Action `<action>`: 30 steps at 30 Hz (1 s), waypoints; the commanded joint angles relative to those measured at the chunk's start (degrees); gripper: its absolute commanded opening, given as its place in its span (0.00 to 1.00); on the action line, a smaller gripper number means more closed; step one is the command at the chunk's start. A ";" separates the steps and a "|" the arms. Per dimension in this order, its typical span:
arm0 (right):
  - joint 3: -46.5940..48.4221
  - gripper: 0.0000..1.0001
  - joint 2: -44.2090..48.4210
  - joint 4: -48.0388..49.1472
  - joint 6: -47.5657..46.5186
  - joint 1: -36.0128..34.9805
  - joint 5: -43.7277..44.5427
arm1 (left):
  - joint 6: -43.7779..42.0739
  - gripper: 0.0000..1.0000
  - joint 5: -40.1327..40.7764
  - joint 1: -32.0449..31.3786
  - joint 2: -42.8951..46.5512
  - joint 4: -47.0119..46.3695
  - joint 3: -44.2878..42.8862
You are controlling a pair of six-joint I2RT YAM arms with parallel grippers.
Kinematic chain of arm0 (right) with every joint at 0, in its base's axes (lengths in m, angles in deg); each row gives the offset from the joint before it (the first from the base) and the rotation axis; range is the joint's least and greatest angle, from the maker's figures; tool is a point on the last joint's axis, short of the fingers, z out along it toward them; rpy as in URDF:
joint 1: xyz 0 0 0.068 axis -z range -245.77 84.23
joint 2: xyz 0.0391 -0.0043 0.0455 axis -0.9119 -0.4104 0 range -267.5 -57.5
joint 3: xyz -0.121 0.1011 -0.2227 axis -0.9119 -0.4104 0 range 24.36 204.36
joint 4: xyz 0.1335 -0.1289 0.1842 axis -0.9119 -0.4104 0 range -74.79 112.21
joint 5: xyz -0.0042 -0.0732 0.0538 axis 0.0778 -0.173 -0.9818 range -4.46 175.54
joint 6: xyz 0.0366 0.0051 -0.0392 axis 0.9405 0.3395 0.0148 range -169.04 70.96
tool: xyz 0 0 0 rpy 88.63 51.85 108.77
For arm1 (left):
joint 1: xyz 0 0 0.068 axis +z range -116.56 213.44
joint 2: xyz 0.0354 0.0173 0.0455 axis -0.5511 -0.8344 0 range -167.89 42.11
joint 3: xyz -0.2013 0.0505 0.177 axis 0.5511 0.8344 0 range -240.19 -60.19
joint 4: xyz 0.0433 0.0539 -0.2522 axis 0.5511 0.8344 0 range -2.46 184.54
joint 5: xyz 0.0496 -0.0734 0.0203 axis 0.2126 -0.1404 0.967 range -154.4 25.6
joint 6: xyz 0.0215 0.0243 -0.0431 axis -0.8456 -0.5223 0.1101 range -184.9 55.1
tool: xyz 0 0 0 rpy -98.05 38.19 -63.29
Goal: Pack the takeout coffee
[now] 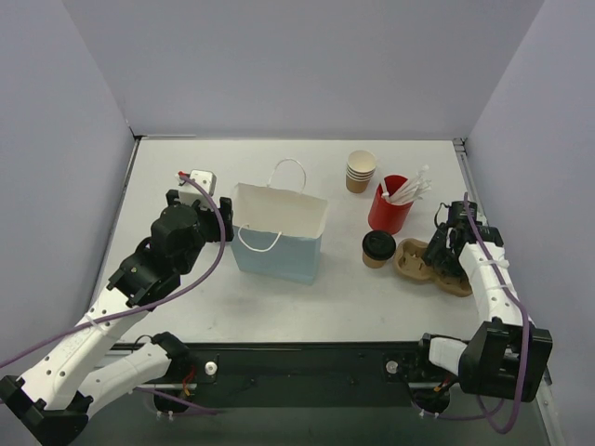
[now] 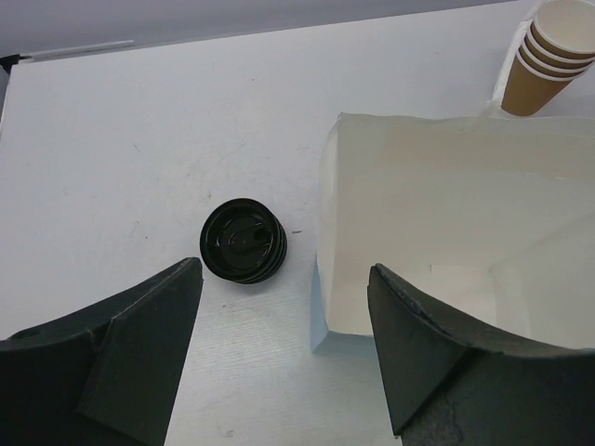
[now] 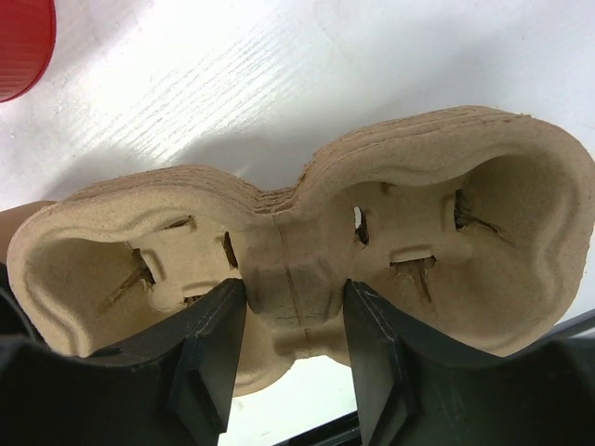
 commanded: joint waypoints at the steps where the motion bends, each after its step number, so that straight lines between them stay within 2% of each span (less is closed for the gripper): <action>1: 0.55 0.42 -1.46 -1.14 1.29 0.47 1.35 | -0.62 0.82 -0.13 0.12 0.08 -2.72 -0.31; 5: -0.59 0.41 -4.09 0.70 1.47 0.47 1.17 | -0.62 0.82 -0.05 0.12 0.17 -2.72 -0.13; 8: -0.59 0.47 -5.85 1.15 0.86 0.65 1.43 | -0.62 0.82 0.04 0.12 0.17 -2.72 -0.22; 13: -0.77 0.50 -7.00 1.59 0.15 0.74 1.17 | -0.71 0.82 0.04 0.12 0.34 -2.80 -0.13; 18: -0.77 0.41 -6.74 1.85 -0.47 0.83 1.17 | -0.71 0.82 0.04 0.12 0.35 -2.72 -0.22; 19: -0.59 0.42 -6.74 1.85 -0.90 0.83 1.43 | -0.71 0.82 0.04 0.12 0.26 -2.72 -0.13; 20: -0.51 0.47 -7.00 1.85 -0.99 0.91 1.26 | -0.71 0.82 0.04 0.12 0.26 -2.72 -0.13; 22: -0.24 0.49 -7.44 1.85 -1.61 0.91 0.73 | -0.71 0.82 -0.05 0.12 0.26 -2.81 -0.13; 30: 0.11 0.37 -6.65 1.68 -2.14 0.91 1.08 | -0.80 0.82 0.04 0.12 0.08 -2.81 -0.22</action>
